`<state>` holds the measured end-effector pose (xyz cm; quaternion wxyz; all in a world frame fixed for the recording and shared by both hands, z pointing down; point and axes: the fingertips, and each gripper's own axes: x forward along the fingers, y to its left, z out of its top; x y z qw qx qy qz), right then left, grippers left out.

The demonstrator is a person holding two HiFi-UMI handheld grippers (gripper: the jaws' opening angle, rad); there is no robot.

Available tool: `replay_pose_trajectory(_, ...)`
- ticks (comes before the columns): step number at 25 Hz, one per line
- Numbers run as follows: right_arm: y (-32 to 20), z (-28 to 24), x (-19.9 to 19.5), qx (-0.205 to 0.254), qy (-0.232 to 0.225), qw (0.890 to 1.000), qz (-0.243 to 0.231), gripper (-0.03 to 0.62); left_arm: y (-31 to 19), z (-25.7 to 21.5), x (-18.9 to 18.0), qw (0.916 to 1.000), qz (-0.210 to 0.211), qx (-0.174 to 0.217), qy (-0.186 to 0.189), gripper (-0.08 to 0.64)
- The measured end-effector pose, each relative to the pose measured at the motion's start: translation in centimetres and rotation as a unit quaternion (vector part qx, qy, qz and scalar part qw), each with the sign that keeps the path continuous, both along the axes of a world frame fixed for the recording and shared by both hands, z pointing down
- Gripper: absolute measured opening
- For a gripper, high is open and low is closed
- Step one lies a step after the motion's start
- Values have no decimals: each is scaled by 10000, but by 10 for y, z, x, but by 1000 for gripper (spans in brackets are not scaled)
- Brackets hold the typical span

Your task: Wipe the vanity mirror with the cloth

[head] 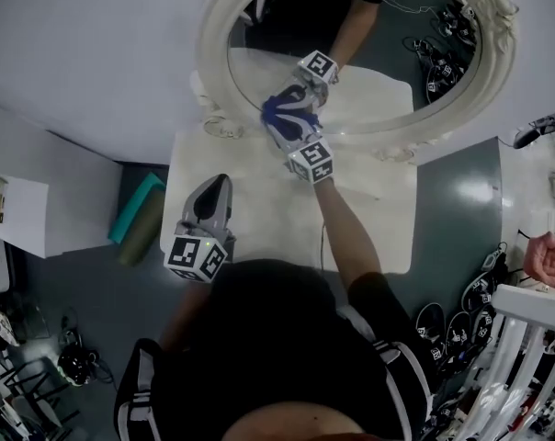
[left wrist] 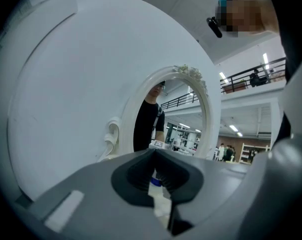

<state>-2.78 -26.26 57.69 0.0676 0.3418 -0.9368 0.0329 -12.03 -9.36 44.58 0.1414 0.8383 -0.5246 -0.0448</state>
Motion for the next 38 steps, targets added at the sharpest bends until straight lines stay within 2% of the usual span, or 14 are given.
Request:
replay_pose_trajectory(3, 2, -32, 23, -316, -1418, 9890, 282, 57, 2, 0, -2, 10000, 4, 14, -12, 11)
replay_pose_trajectory(5, 4, -57, 49, -342, -2422, 9668, 744, 57, 2, 1, -4, 10000, 2, 19, -15, 11)
replay_pose_trajectory(6, 6, -68, 65, -337, -2911, 9506, 1024, 57, 1, 1, -5, 10000, 3, 21, -11, 11)
replay_pose_trajectory(8, 16, -94, 99, -258, -3892, 9075, 1557, 57, -1, 1, -5, 10000, 15, 28, 6, 11)
replay_pose_trajectory(10, 32, -128, 130, 50, -4614, 8663, 1914, 57, -4, -1, -3, 10000, 59, 54, 27, 11)
replay_pose_trajectory(13, 60, -183, 174, 904, -4948, 8309, 2379, 57, -6, -5, 4, 9998, 130, 109, 42, 11)
replay_pose_trajectory(17, 80, -235, 245, 1949, -4702, 7954, 3291, 58, -8, -8, 8, 9997, 191, 116, 64, 11)
replay_pose_trajectory(19, 78, -245, 277, 2151, -4647, 7789, 3620, 58, -7, -8, 10, 9997, 217, 112, 74, 11)
replay_pose_trajectory(23, 63, -248, 321, 2243, -4662, 7567, 3998, 58, -10, -8, 16, 9996, 258, 103, 86, 11)
replay_pose_trajectory(25, 55, -249, 330, 2257, -4699, 7509, 4055, 58, -12, -9, 16, 9996, 256, 106, 79, 11)
replay_pose_trajectory(27, 47, -258, 331, 2253, -4661, 7550, 4023, 58, -14, -10, 15, 9996, 239, 103, 67, 11)
replay_pose_trajectory(31, 37, -286, 327, 2143, -4324, 7749, 4082, 58, -16, -11, 14, 9998, 175, 106, 70, 11)
replay_pose_trajectory(34, 36, -323, 316, 2201, -4144, 7931, 3884, 57, -20, -11, 14, 9998, 151, 98, 76, 11)
replay_pose_trajectory(38, 31, -369, 299, 2411, -3450, 8213, 3851, 58, -24, -7, 16, 9998, 151, 83, 97, 11)
